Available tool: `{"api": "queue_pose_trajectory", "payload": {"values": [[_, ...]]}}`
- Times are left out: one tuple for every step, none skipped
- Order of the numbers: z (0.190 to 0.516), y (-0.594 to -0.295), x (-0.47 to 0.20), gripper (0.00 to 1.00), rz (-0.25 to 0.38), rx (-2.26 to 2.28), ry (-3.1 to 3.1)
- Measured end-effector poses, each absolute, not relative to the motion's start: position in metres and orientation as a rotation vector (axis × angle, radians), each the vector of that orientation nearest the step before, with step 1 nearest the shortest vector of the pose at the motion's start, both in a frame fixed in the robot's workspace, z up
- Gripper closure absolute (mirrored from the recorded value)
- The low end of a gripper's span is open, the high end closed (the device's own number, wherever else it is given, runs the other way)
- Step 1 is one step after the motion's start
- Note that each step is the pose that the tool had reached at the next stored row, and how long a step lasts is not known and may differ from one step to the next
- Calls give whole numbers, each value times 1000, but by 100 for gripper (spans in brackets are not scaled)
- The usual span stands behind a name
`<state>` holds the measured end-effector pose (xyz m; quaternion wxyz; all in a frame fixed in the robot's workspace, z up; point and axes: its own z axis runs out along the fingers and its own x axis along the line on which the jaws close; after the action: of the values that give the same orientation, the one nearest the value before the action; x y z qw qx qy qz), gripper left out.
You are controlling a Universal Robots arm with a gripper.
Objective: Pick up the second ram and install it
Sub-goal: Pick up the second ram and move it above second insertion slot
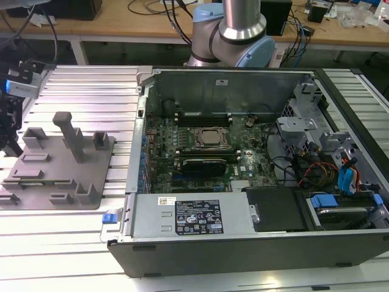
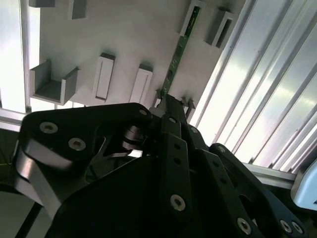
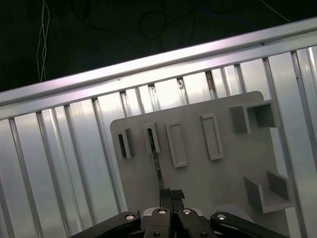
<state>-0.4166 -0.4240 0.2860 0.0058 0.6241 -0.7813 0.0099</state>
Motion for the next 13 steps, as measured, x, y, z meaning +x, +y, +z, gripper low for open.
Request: {"api": "queue_pose_trajectory", "payload": {"values": [[285,-424,-417,92,31,1957,-2443],[282,-424,-417,92,32,1964,-2437],[281,-424,-417,92,33,1968,-2433],[280,-424,-417,92,33,1971,-2430],[278,-424,-417,92,34,1976,-2426],[277,-424,-417,92,34,1978,-2424],[277,-424,-417,92,34,1981,-2421],[275,-424,-417,92,35,1987,-2416],[274,-424,-417,92,35,1991,-2413],[273,-424,-417,92,36,1993,-2411],[272,-424,-417,92,36,1997,-2408],[270,-424,-417,92,36,1999,-2406],[268,-424,-417,92,36,2004,-2402]]}}
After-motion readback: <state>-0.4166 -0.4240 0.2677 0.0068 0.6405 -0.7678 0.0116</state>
